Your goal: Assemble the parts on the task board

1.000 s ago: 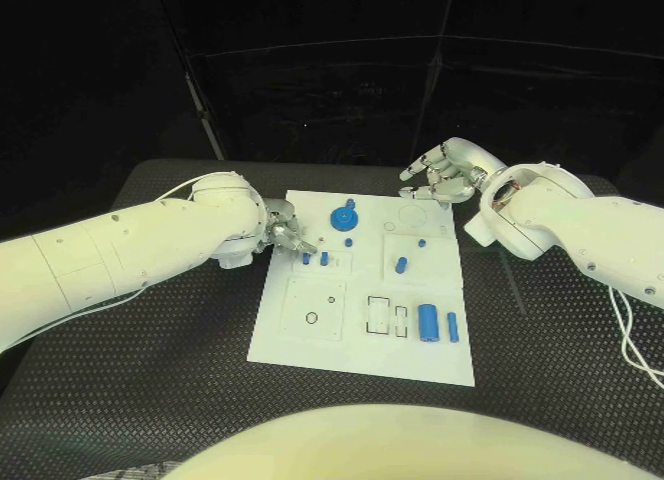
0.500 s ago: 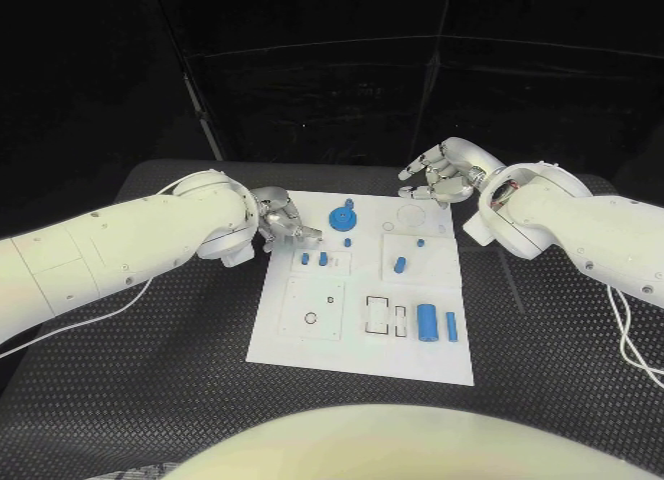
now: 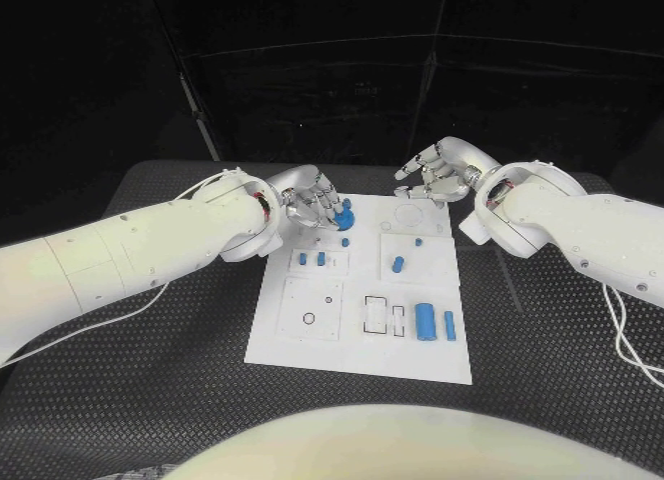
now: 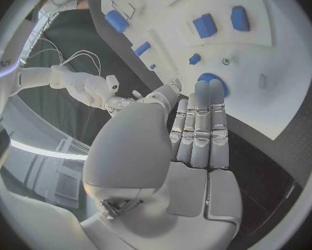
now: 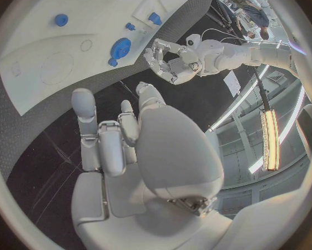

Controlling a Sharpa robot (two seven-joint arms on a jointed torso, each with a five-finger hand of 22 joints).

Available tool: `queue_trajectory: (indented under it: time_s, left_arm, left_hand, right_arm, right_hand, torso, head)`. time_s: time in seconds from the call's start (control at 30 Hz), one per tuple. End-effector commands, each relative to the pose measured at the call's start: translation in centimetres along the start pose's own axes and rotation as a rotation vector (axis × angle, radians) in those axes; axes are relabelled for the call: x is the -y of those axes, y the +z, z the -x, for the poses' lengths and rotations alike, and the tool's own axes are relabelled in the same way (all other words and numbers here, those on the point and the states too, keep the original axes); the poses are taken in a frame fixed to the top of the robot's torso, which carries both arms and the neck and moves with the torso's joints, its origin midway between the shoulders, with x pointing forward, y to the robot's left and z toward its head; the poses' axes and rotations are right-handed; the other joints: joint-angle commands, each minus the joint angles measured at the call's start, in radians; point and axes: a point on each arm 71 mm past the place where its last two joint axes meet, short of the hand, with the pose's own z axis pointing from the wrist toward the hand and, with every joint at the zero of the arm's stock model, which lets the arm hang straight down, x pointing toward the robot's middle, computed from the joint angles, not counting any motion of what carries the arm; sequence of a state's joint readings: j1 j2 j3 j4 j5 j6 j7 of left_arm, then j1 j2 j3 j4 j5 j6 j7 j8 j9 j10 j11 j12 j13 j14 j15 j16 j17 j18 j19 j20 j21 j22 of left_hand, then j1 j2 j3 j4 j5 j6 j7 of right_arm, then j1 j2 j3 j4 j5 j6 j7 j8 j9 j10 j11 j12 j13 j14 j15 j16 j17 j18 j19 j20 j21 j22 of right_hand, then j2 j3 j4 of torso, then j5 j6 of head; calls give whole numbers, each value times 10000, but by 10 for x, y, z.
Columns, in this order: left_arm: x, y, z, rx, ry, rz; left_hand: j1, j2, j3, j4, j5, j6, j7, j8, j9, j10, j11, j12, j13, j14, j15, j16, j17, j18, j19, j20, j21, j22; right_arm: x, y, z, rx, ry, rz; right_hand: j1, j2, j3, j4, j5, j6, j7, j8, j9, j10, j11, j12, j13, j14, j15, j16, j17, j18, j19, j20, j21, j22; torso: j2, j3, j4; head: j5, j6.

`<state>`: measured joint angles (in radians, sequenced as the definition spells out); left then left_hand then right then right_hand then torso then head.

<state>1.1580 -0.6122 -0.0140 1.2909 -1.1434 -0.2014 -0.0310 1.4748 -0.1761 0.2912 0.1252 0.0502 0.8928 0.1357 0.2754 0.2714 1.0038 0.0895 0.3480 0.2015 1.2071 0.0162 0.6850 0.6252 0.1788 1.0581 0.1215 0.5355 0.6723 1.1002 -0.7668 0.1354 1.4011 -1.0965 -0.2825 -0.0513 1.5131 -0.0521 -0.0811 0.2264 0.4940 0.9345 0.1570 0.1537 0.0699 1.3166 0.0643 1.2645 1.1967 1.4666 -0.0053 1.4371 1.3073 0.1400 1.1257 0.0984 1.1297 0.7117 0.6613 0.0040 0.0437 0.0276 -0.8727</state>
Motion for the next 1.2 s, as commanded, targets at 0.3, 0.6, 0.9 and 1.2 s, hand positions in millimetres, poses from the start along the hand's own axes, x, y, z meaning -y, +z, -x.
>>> queue_trajectory:
  time_s: [0.3, 0.6, 0.9, 1.2]
  left_arm:
    - [11, 18, -18, -536, 3531, -1618]
    - [13, 25, -30, -1379, 4140, -1349]
    - [14, 29, -34, -1762, 4343, -1037]
    - [13, 32, -37, -2039, 4501, -777]
  left_hand:
    - [-46, -53, -240, -82, -11, 689, -59, -871, -829, 488, -63, -1279, -1051, 2878, -192, 5468, 4871, -364, 2678, -237, 3236, 2458]
    - [-158, -20, -386, -33, -15, 929, -114, -1081, -1037, 698, -113, -1494, -1243, 2947, -245, 5865, 5082, -562, 3201, -288, 4548, 3649]
    - [-175, 11, -408, -17, -15, 973, -111, -1115, -1070, 732, -105, -1530, -1268, 2944, -243, 5875, 5043, -589, 3255, -292, 4700, 3791]
    - [-176, 120, -400, 17, -13, 1103, -130, -1134, -1107, 866, -129, -1532, -1282, 2936, -250, 5921, 5036, -608, 3277, -292, 4828, 3924]
  right_arm:
    - [-5, 1, -2, -23, 18, 198]
    - [-6, 2, -3, -44, 28, 226]
    - [-6, 2, -3, -50, 29, 226]
    - [-6, 3, -3, -63, 33, 238]
  right_hand:
    - [36, -8, 33, 43, 22, -11, -5, 22, -12, -69, 26, -33, -20, 497, -37, -40, 82, 148, -83, 8, -58, -10]
    - [36, -8, 33, 43, 22, -11, -5, 22, -12, -69, 26, -33, -20, 497, -37, -40, 82, 148, -83, 8, -58, -10]
    - [36, -8, 33, 43, 22, -11, -5, 22, -12, -69, 26, -33, -20, 497, -37, -40, 82, 148, -83, 8, -58, -10]
    - [39, -4, 38, 43, 23, -9, -6, 24, -12, -65, 25, -28, -14, 498, -37, -37, 89, 148, -82, 8, -58, -8]
  torso:
    - [13, -8, -12]
    - [-5, 2, -4]
    - [-8, 0, 10]
    - [-12, 5, 4]
  head:
    - [-66, 1]
    - [-109, 1]
    - [-125, 1]
    - [-131, 1]
